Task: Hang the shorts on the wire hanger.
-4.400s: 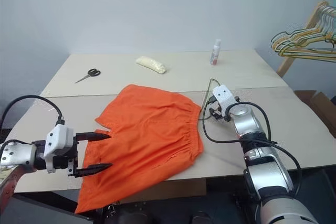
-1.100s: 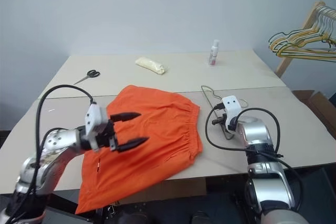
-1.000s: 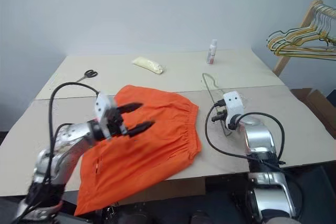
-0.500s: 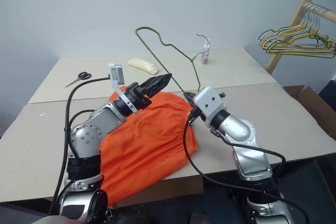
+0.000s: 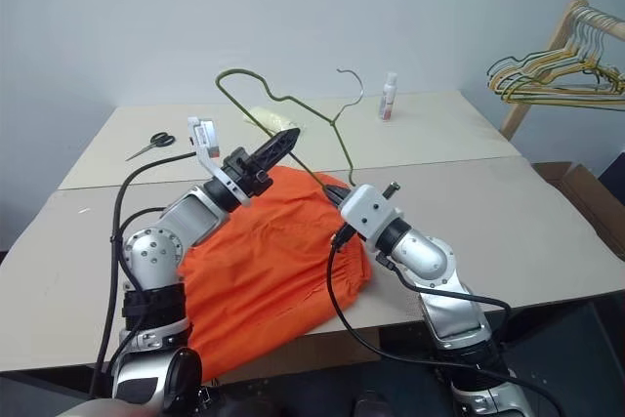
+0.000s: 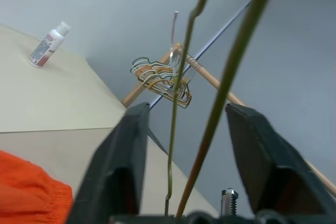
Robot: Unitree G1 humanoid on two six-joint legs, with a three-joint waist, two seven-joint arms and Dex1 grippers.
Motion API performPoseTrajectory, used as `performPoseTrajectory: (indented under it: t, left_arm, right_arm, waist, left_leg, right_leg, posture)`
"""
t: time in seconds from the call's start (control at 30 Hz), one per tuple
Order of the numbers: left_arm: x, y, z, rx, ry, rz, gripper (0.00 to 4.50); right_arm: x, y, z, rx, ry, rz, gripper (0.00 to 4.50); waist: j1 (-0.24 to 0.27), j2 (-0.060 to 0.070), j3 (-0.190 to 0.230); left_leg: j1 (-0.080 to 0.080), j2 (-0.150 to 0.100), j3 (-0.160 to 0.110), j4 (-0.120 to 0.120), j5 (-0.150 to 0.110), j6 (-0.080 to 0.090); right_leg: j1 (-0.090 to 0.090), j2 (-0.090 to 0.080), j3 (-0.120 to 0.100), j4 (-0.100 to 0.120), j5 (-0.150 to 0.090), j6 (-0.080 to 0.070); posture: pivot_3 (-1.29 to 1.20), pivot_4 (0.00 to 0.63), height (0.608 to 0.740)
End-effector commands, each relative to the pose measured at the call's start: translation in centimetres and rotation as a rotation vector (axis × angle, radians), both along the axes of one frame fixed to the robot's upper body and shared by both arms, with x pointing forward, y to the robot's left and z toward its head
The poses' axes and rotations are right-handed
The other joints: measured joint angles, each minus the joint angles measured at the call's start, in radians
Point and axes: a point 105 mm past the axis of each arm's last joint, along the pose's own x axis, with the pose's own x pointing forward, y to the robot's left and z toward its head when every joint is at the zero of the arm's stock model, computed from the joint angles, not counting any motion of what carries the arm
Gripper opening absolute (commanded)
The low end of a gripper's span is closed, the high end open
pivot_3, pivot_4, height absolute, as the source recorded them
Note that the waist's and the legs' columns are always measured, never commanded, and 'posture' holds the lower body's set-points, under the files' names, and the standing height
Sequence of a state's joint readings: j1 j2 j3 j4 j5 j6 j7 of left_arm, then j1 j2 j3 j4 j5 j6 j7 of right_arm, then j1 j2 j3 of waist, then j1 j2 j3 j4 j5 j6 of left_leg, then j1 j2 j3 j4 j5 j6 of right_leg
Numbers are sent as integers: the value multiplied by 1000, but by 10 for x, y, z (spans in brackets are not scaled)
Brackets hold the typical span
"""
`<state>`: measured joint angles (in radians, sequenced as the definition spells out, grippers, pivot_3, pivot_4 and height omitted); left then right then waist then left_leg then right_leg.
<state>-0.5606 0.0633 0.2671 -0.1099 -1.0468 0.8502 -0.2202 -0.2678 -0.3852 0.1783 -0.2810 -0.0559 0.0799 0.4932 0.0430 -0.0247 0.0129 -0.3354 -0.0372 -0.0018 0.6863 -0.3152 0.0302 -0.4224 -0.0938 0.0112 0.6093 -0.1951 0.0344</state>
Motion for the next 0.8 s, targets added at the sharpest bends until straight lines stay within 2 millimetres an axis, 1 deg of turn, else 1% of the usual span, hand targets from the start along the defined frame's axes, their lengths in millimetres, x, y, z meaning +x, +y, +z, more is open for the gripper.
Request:
performPoseTrajectory:
  t: [0.03, 0.07, 0.17, 0.2, 0.3, 0.37, 0.43, 0.47, 0.5, 0.57, 0.63, 0.67, 0.73, 0.8]
  left_arm:
    - [0, -1, 14, -11, -43, 4, 1280]
    - [1, -1, 13, -9, -40, 9, 899]
    - [3, 2, 14, -11, -49, 33, 25]
    - [4, 3, 15, -21, -44, 41, 25]
    - [1, 2, 16, 34, -94, 53, 0]
    - [-1, 1, 17, 73, -148, 62, 0]
    - [-1, 3, 21, 68, -180, 82, 0]
    - [-1, 5, 23, 66, -199, 94, 0]
    - [-1, 8, 25, 68, -220, 100, 0]
    - [-3, 16, 29, 88, -261, 96, 0]
    - [-8, 27, 35, 127, -326, 75, 0]
    - [-13, 34, 38, 129, -356, 53, 0]
    - [-25, 46, 45, 131, -424, -9, 0]
    - [-38, 54, 50, 168, -503, -74, 0]
  right_arm:
    - [0, -1, 14, -10, -94, -9, 0]
    - [0, -1, 14, -16, -102, -13, 0]
    - [1, 0, 13, -35, -118, -18, 0]
    - [1, 1, 12, -46, -113, -9, 0]
    - [1, 1, 11, -69, -122, -5, 768]
    - [2, 0, 9, -75, -127, -12, 1460]
    - [2, -2, 7, -83, -127, -9, 2109]
    - [1, -4, 7, -82, -124, -1, 2531]
    - [-1, -6, 7, -72, -109, 14, 2818]
    - [-8, -10, 7, -85, -76, 64, 3561]
    - [-18, -17, 10, -43, 19, 151, 4251]
    - [-23, -20, 13, 4, 91, 198, 4450]
    - [-32, -29, 19, 63, 211, 275, 4450]
    - [-38, -36, 24, 103, 331, 354, 4450]
  waist:
    - [0, 0, 0]
    - [0, 0, 0]
    - [0, 0, 0]
    - [0, 0, 0]
    - [0, 0, 0]
    - [0, 0, 0]
    - [0, 0, 0]
    - [0, 0, 0]
    - [0, 0, 0]
    - [0, 0, 0]
    - [-1, 0, 0]
    - [-1, 0, 0]
    - [-4, 0, 1]
    - [-3, 0, 1]
  left_leg:
    - [0, 0, 0, 0, 0, 0]
    - [0, 0, 0, 0, 0, 0]
    - [0, 0, 0, 0, 0, 0]
    - [0, 0, 0, 0, 0, 0]
    - [0, 0, 0, 0, 0, 0]
    - [0, 0, 0, 0, 0, 0]
    - [0, 0, 0, 0, 0, -1]
    - [0, 0, 0, 0, 0, -1]
    - [0, 0, 0, 0, 0, -1]
    - [0, 0, 0, 0, 0, 0]
    - [0, 0, 0, 0, 0, 0]
    - [0, 0, 0, 0, 0, 0]
    - [0, 1, 0, 0, -3, 5]
    - [0, 2, 0, 0, -4, 8]
  right_leg:
    - [0, 0, 0, 0, 0, 0]
    - [0, 0, 0, 0, 0, 0]
    - [0, 0, 0, 0, 0, 0]
    - [0, 0, 0, 0, 0, 0]
    - [0, 0, 0, 0, 0, 0]
    - [0, 0, 0, 0, 0, 0]
    - [0, 0, 0, 0, 0, 0]
    - [0, 0, 0, 0, 0, 0]
    - [0, 0, 0, 0, 0, 0]
    - [0, 0, 0, -1, 0, 0]
    - [0, 0, 0, -1, 0, 0]
    - [0, 0, 0, 0, 0, 0]
    - [0, 1, 0, -1, 0, 0]
    - [0, 1, 0, -1, 0, 0]
  posture:
    - [91, 0, 740]
    - [92, 0, 740]
    - [95, 0, 740]
    - [95, 0, 740]
    - [98, 0, 740]
    - [99, 0, 740]
    - [98, 0, 740]
    - [97, 0, 740]
    - [99, 0, 740]
    - [100, 0, 740]
    - [102, 0, 740]
    - [103, 0, 740]
    - [112, 0, 740]
    - [120, 0, 740]
